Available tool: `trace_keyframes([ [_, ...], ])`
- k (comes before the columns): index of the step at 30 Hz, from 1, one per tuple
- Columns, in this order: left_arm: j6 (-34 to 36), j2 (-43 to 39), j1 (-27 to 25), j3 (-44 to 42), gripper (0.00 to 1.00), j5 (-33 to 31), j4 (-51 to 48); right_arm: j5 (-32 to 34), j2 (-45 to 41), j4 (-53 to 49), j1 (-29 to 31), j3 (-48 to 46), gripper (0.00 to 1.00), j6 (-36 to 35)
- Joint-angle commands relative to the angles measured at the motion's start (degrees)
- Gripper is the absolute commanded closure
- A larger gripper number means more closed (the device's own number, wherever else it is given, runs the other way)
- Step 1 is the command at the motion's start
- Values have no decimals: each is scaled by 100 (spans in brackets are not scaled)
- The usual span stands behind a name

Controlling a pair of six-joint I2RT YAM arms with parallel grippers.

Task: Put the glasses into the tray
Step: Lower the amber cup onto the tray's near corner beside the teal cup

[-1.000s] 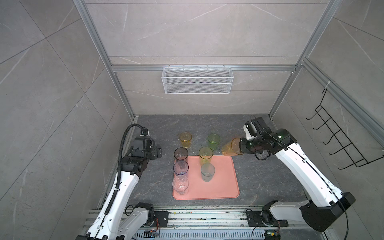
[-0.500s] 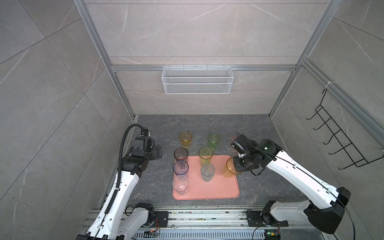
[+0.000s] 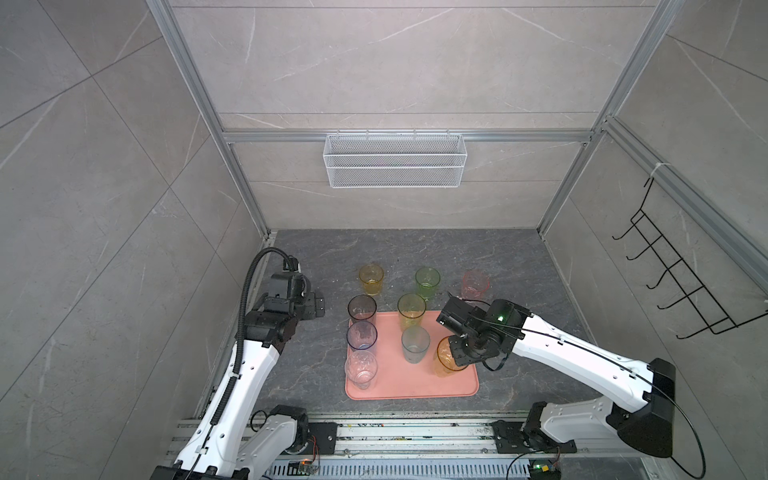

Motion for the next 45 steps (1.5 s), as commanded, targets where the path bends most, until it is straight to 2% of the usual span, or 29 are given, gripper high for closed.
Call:
trace_keyframes([
  [1, 60, 16, 42, 145, 1, 74, 28, 111, 147, 214, 221, -71, 100, 294],
  [14, 58, 51, 53, 152, 1, 116, 27, 0, 658, 828, 748, -209, 100, 630],
  [37, 61, 77, 79, 165, 1, 184, 28, -227, 1379, 1038, 933, 138, 100, 609],
  [45, 53, 88, 96, 167, 1, 197, 16, -211, 1462, 966, 956, 253, 93, 627],
])
